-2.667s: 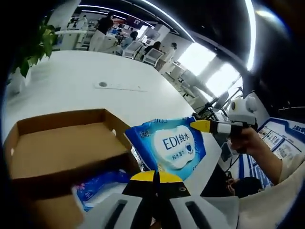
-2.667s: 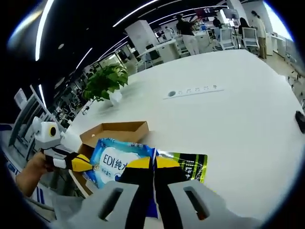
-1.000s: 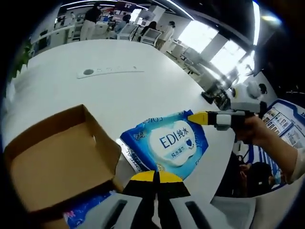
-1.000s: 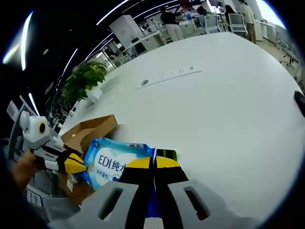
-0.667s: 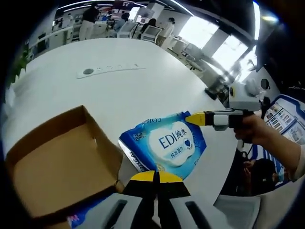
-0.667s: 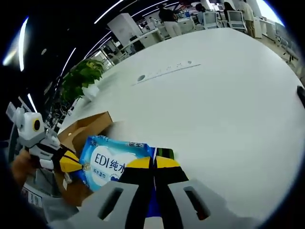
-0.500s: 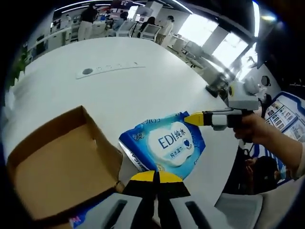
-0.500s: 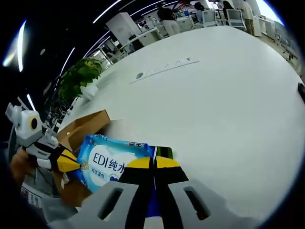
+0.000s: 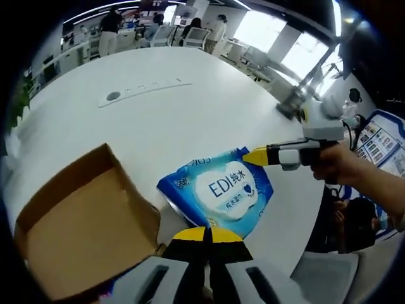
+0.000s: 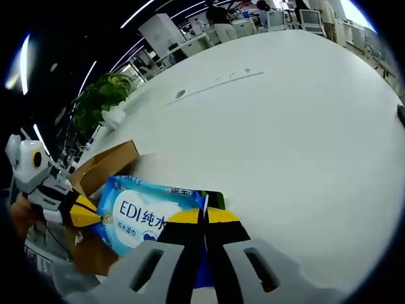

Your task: Operate the shoe box by opening the lid, removing the specified soft item, and placing it in the target area until the item is outside and the box remains undamaged.

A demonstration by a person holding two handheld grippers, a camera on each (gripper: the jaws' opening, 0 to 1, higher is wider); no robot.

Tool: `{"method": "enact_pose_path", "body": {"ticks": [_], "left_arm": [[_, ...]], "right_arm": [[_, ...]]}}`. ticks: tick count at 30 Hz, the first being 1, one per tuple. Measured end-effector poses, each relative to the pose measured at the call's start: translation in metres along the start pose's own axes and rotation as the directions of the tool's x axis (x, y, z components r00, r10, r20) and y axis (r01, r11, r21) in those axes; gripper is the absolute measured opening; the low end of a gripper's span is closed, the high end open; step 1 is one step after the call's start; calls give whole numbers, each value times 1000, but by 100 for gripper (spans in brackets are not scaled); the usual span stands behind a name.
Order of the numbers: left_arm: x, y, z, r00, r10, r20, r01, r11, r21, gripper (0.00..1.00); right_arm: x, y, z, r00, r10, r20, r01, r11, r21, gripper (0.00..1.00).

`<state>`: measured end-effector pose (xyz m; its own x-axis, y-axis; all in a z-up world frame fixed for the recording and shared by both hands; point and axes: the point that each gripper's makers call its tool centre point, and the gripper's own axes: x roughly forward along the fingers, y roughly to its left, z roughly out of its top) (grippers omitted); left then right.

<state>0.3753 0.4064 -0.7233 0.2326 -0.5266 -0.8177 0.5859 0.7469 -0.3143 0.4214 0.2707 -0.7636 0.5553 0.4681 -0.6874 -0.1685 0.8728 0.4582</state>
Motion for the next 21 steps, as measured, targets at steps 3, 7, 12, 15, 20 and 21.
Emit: {"method": "enact_pose_path", "body": {"ticks": [3, 7, 12, 15, 20, 21], "left_arm": [[1, 1, 0, 1000, 0, -4, 0, 1000, -1, 0], [2, 2, -2, 1000, 7, -14, -7, 1000, 6, 0], [4, 5, -3, 1000, 26, -15, -26, 1000, 17, 0], [4, 5, -3, 999, 34, -16, -34, 999, 23, 0], [4, 6, -2, 999, 54, -9, -54, 998, 26, 1], [3, 6, -2, 998, 58, -2, -58, 998, 25, 2]], "right_arm": [[2, -2, 0, 1000, -1, 0, 1, 1000, 4, 0], [3, -2, 0, 1000, 1, 4, -1, 1000, 10, 0], [5, -2, 0, 1000, -2, 9, 2, 1000, 8, 0], [4, -1, 0, 1000, -4, 10, 4, 1000, 9, 0], [4, -2, 0, 1000, -7, 13, 7, 1000, 7, 0], [4, -2, 0, 1000, -10, 14, 10, 1000, 4, 0]]}}
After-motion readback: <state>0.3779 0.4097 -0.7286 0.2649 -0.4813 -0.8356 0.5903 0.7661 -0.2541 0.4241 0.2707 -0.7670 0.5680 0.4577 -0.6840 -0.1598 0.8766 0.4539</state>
